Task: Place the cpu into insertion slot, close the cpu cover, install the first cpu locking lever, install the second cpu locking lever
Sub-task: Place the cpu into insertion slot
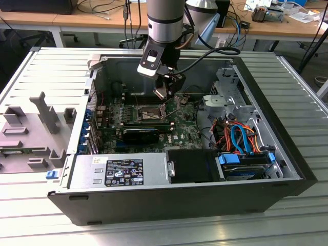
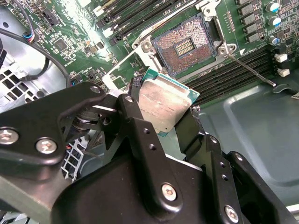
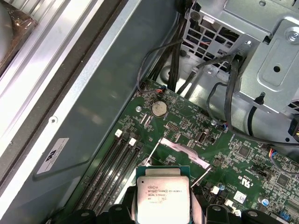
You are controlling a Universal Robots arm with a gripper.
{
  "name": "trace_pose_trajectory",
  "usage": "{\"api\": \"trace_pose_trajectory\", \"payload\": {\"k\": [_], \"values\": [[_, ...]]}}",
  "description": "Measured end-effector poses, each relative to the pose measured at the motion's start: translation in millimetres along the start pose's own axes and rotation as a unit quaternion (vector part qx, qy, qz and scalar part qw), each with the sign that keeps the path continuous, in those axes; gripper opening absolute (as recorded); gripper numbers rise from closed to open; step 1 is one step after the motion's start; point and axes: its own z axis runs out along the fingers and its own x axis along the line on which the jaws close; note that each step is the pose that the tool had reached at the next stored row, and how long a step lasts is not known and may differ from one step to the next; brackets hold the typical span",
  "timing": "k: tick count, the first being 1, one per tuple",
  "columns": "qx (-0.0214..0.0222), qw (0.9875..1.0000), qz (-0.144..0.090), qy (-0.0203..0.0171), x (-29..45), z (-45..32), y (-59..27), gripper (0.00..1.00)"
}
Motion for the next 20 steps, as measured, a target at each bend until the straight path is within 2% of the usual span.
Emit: {"api": "trace_pose_trajectory", "payload": {"k": [20], "values": [[-0.0001,1.0000,0.005,-0.0004,0.0,0.4,0.0,0.55]]}}
